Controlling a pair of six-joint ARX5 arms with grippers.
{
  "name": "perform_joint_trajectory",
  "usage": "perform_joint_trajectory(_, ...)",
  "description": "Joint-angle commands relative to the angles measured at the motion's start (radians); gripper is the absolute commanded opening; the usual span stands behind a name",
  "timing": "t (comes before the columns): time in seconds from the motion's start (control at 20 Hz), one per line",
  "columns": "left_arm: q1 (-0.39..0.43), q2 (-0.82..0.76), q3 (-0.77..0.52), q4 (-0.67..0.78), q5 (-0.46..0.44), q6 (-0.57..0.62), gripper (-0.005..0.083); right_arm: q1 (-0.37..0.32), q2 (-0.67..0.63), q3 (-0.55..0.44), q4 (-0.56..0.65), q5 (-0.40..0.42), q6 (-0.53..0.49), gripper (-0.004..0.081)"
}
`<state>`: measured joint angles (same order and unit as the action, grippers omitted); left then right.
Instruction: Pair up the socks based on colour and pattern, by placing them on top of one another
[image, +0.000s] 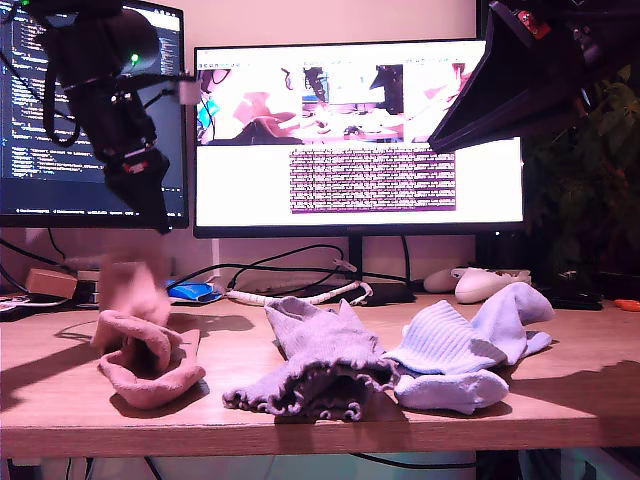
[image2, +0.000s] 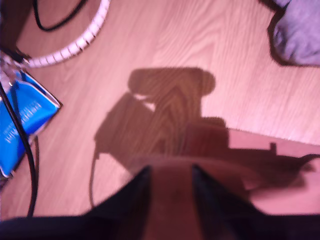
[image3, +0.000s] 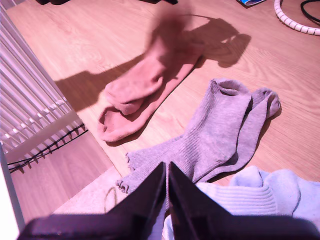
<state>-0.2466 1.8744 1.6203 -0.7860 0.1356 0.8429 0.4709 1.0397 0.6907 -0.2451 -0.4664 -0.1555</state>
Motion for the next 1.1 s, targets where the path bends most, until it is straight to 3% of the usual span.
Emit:
perform_joint_trajectory(0.0,0.002,0.020,-0.010,0.001,-0.010,-0.007,0.0378,-0.003,-0.002,-0.019,0.008,-0.007,-0.002,-0.0009)
perform_joint_trajectory(0.1,-0.003,0.013,-0.010,-0.017,-0.037,-0.036,0.0323,-0.003,-0.002,-0.019,0.006,-0.007,-0.002,-0.0009)
perform_joint_trajectory(0.25,-0.005,-0.011,-0.010,-0.128,-0.010,-0.126,-0.0035,-0.003,-0.002,-0.019,0.001,-0.006,-0.002,-0.0009)
perform_joint_trajectory(0.4,-0.005,-0.050,-0.010,-0.152,0.050,-0.277,-0.0022,-0.003,-0.002,-0.019,0.014,0.005,-0.002,-0.0009)
perform_joint_trajectory(0.65,-0.014,-0.167,-0.044,-0.105,0.095,-0.357,-0.0022,-0.014,-0.002,-0.019,0.063,0.121,0.000,-0.0009)
perform_joint_trajectory(0.8,-0.014,-0.301,-0.219,0.033,0.117,-0.397,-0.0022,-0.036,-0.003,-0.019,0.097,0.186,0.011,-0.0010)
perform_joint_trajectory(1.05,-0.014,-0.610,-0.667,0.337,0.219,-0.372,-0.0021,-0.049,-0.004,-0.019,0.150,0.189,0.024,-0.0010)
